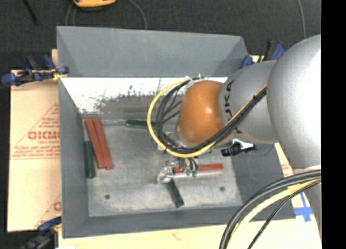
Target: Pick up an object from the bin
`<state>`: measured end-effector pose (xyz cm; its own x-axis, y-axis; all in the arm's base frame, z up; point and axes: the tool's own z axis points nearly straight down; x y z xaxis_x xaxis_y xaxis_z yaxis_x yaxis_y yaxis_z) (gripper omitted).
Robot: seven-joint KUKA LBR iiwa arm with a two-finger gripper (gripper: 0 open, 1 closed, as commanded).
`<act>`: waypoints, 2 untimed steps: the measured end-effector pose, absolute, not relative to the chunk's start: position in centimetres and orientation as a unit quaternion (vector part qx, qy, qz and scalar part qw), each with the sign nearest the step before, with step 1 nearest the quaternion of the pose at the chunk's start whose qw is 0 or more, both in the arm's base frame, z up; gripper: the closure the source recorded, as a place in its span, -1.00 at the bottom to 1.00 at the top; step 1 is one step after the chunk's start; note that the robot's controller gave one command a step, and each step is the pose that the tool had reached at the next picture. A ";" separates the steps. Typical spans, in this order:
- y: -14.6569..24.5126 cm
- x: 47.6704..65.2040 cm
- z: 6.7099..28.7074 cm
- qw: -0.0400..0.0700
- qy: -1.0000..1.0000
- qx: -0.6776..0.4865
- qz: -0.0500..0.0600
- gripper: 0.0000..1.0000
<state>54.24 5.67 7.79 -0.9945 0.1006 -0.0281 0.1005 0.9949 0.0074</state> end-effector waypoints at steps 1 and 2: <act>1.4 54.2 7.9 0.004 1.000 0.024 0.001 -1.00; -1.8 56.2 9.2 0.001 0.997 -0.072 -0.001 -1.00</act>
Offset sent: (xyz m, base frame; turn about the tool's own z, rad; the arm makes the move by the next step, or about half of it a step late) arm 0.0340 -0.0783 0.0249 -0.3407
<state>56.19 -1.84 9.24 -0.9896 -0.1439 -0.0015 -0.1439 0.9896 -0.0028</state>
